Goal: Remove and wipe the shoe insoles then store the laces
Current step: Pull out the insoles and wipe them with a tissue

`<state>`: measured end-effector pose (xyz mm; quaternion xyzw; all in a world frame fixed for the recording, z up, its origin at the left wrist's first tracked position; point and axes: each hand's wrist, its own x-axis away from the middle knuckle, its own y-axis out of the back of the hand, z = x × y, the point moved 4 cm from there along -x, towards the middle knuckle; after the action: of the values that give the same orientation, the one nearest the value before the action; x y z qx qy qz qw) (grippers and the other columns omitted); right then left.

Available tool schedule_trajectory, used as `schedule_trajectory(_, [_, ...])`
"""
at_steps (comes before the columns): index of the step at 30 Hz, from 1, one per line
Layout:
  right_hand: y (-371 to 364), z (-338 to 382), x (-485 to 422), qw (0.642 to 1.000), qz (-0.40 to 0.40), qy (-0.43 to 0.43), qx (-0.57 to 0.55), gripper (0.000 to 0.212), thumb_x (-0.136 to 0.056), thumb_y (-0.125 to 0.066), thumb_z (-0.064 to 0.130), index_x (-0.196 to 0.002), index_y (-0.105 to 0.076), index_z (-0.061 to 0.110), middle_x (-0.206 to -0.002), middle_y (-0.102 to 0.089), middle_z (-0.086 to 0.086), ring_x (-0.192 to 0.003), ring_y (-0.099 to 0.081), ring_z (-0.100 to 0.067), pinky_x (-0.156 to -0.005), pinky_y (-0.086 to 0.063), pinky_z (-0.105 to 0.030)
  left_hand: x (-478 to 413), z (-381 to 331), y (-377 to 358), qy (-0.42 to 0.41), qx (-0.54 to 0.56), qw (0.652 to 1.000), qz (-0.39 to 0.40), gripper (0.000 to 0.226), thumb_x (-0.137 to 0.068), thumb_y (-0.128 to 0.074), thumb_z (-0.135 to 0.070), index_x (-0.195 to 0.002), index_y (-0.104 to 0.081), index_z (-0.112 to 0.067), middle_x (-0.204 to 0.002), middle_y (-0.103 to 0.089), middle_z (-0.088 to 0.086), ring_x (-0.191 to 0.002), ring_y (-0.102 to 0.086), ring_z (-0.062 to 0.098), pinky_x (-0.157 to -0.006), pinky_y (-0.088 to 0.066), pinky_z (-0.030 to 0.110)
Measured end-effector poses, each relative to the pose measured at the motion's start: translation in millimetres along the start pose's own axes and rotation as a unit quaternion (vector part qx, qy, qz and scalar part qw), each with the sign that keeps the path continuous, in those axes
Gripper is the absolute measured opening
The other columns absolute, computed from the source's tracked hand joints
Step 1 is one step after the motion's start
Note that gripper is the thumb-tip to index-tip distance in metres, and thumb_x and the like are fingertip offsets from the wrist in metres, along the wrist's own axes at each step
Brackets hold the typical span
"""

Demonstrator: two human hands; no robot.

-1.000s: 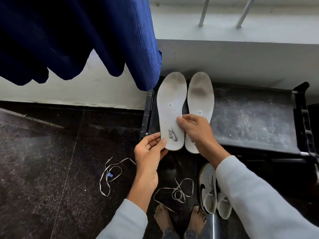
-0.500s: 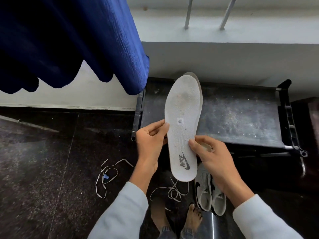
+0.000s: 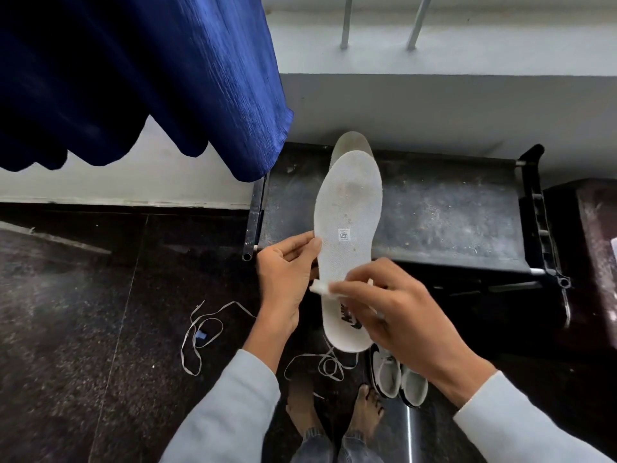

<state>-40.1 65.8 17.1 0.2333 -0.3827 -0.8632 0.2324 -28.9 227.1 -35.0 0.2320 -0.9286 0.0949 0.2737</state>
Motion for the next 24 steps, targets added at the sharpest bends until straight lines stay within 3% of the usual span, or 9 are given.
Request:
schedule_trajectory(2, [1.5, -14.8, 0.2, 0.999, -0.003, -0.038, 0.010, 0.026, -0.083, -0.075, 0.002, -0.107, -0.076, 0.012, -0.098, -0.066, -0.006, -0.085, -0.064, -0.021, -0.070, -0.057, -0.033, 4.3, 0.8, -1.5, -0.006, -0.005, 1.000, 0.006, 0.014, -0.088, -0.071, -0.004, -0.102, -0.074, -0.007, -0.086, -0.079, 0.002, -0.080, -0.076, 0.016, -0.072, -0.063, 0.032])
schedule_trajectory(7, [39.4, -45.8, -4.8, 0.966, -0.173, -0.184, 0.058, 0.020, -0.085, -0.075, 0.005, -0.105, -0.077, 0.009, -0.092, -0.067, -0.006, -0.080, -0.062, -0.019, -0.071, -0.055, -0.028, 12.3, 2.8, -6.3, -0.017, -0.005, 1.000, 0.016, 0.013, -0.089, -0.070, -0.001, -0.099, -0.074, -0.007, -0.076, -0.078, -0.004, -0.071, -0.074, 0.006, -0.064, -0.061, 0.022])
schedule_trajectory(9, [38.8, -23.3, 1.1, 0.973, -0.173, -0.147, 0.049, 0.019, -0.086, -0.073, 0.005, -0.105, -0.077, 0.009, -0.094, -0.068, -0.008, -0.081, -0.062, -0.017, -0.075, -0.052, -0.020, 13.5, 4.3, -8.2, -0.015, -0.005, 1.000, 0.010, 0.014, -0.088, -0.071, -0.002, -0.101, -0.074, -0.007, -0.082, -0.079, 0.000, -0.075, -0.075, 0.009, -0.066, -0.062, 0.024])
schedule_trajectory(13, [5.7, 15.8, 13.2, 0.997, -0.056, -0.031, 0.045, 0.024, -0.083, -0.070, -0.001, -0.104, -0.075, 0.008, -0.094, -0.066, -0.009, -0.079, -0.062, -0.024, -0.065, -0.053, -0.030, 14.5, 9.6, -10.7, -0.014, -0.013, 1.000, -0.004, 0.020, -0.087, -0.073, -0.005, -0.107, -0.074, -0.004, -0.096, -0.078, 0.011, -0.090, -0.076, 0.022, -0.081, -0.062, 0.032])
schedule_trajectory(16, [2.3, -13.4, 6.7, 0.995, -0.050, -0.083, 0.033, 0.016, -0.087, -0.066, 0.009, -0.099, -0.076, 0.009, -0.091, -0.065, -0.009, -0.078, -0.063, -0.026, -0.066, -0.055, -0.033, 17.8, 12.8, -13.4, -0.002, -0.008, 1.000, 0.008, 0.021, -0.087, -0.072, -0.004, -0.108, -0.073, -0.002, -0.093, -0.079, 0.010, -0.086, -0.076, 0.021, -0.078, -0.063, 0.034])
schedule_trajectory(21, [34.6, -60.1, -6.4, 0.965, -0.171, -0.188, 0.071, 0.013, -0.087, -0.075, 0.012, -0.099, -0.077, 0.008, -0.086, -0.065, -0.009, -0.071, -0.061, -0.024, -0.064, -0.053, -0.032, 20.7, 16.3, -15.4, 0.000, -0.016, 1.000, 0.022, 0.021, -0.088, -0.071, -0.003, -0.109, -0.073, -0.003, -0.091, -0.079, 0.006, -0.080, -0.076, 0.014, -0.070, -0.063, 0.028])
schedule_trajectory(24, [33.8, -31.5, 0.0, 0.978, -0.154, -0.132, 0.049, 0.017, -0.085, -0.075, 0.004, -0.101, -0.077, 0.009, -0.091, -0.066, -0.008, -0.078, -0.063, -0.022, -0.068, -0.052, -0.027, 22.8, 17.2, -17.9, 0.002, -0.019, 1.000, 0.023, 0.024, -0.089, -0.070, -0.003, -0.112, -0.072, -0.002, -0.094, -0.079, 0.008, -0.082, -0.076, 0.014, -0.076, -0.063, 0.031])
